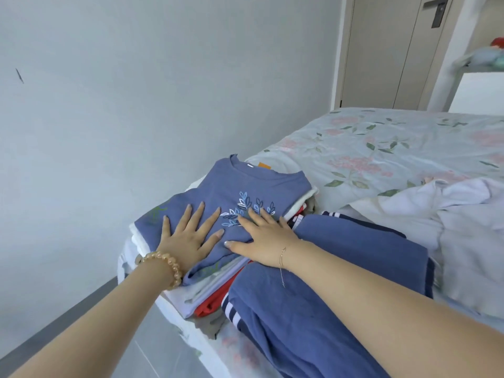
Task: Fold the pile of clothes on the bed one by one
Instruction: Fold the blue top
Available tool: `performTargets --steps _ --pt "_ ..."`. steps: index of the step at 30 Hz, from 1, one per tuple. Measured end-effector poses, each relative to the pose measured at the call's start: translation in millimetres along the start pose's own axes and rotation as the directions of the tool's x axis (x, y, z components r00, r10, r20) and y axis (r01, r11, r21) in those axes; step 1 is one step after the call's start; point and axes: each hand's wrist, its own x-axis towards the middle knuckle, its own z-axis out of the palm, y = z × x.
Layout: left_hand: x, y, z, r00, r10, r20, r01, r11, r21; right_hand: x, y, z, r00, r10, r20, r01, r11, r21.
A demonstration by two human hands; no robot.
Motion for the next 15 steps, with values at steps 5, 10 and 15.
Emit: performTargets --steps 5,10,15 --pt "-31.0 19.3 -46.0 0.985 -0.058 -0.164 -0.005 0.933 -0.359 -52.7 13.3 -29.6 0.999 0.000 -0.051 0.003 0.998 0.061" --pt "-97.8 80.6 -84.5 0.927 0.088 -0.365 -0.200 0.939 -0.280 -158.9 44.6 -45.9 0.962 0.005 -0.271 -0.015 0.999 -0.032" --pt "-151.6 164.3 -100.5 0.887 0.209 -0.412 -0.291 0.946 -0.145 -283.5 79.9 -50.4 0.947 0.202 -0.249 -0.185 0.978 0.093"
